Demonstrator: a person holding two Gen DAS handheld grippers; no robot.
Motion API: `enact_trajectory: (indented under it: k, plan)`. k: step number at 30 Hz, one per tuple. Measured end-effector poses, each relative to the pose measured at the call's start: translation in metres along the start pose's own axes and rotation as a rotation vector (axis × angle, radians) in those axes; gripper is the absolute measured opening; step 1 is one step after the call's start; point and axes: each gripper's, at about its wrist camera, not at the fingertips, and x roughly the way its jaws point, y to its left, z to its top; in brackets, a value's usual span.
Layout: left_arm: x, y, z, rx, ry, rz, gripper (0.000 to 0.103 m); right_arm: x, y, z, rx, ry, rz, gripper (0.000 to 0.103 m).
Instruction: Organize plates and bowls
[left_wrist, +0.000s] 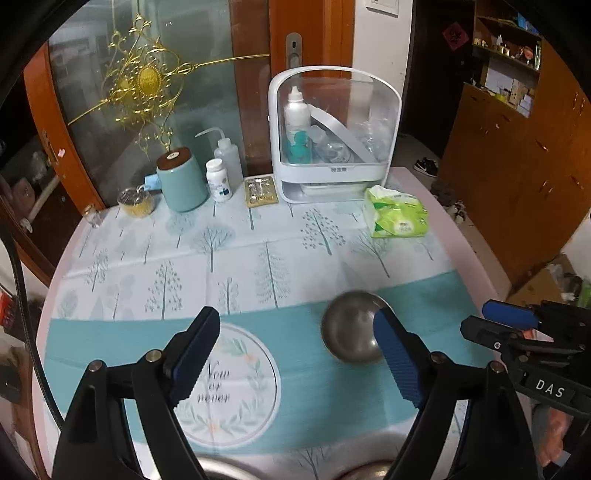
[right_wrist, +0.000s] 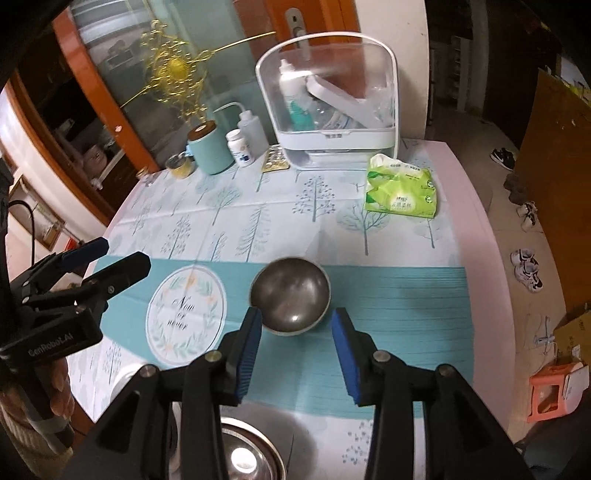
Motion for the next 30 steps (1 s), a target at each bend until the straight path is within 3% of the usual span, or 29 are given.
enact_trajectory:
  k: [17, 25, 29, 30]
  plan:
    - [0.142, -0.004, -0.009, -0.039, 0.215, -0.050, 0.084, 0.108, -0.035, 0.005, 0.136, 0.164, -0.038, 0.040]
    - [0.178, 0.003, -0.023, -0.081, 0.288, -0.085, 0.084, 0.143, -0.045, -0.003, 0.173, 0.223, -0.034, 0.040]
    - [0.186, 0.001, -0.025, -0.081, 0.309, -0.123, 0.075, 0.152, -0.047, -0.004, 0.187, 0.239, -0.025, 0.040]
    - [0.188, -0.001, -0.025, -0.081, 0.317, -0.138, 0.067, 0.155, -0.047, -0.005, 0.189, 0.246, -0.023, 0.040]
